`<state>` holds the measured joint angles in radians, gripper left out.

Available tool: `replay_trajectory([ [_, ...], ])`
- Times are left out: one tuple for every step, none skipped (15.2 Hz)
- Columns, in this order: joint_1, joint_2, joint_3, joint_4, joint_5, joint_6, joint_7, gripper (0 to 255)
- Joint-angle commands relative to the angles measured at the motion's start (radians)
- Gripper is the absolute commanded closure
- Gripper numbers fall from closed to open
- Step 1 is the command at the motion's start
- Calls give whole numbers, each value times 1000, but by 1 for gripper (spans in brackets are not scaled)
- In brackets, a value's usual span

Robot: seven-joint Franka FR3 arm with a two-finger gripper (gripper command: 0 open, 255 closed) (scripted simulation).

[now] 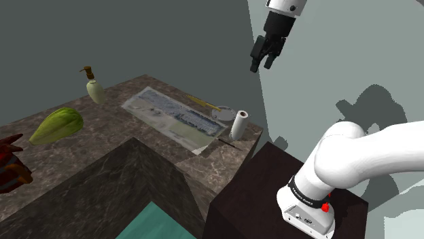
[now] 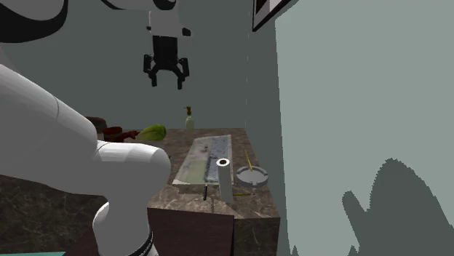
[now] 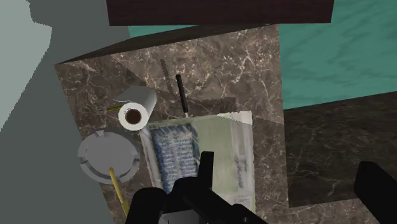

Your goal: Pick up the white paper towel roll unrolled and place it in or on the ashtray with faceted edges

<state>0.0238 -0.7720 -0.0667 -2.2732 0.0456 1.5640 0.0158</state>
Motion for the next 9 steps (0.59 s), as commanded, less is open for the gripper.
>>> replay_trajectory([
  [0, 0, 0, 0, 0, 0, 0, 0],
  [-3, -4, -9, -33, -9, 30, -14, 0],
  [-7, -7, -17, -64, -19, 60, -28, 0],
  [-10, -8, -27, -95, -28, 90, -42, 0],
  [-14, -8, -36, -125, -38, 121, -56, 0],
  [-18, -7, -46, -153, -47, 153, -70, 0],
  [-22, -3, -56, -180, -57, 185, -84, 0],
  [-27, 2, -66, -206, -67, 217, -98, 0],
  [-31, 8, -77, -231, -77, 251, -111, 0],
])
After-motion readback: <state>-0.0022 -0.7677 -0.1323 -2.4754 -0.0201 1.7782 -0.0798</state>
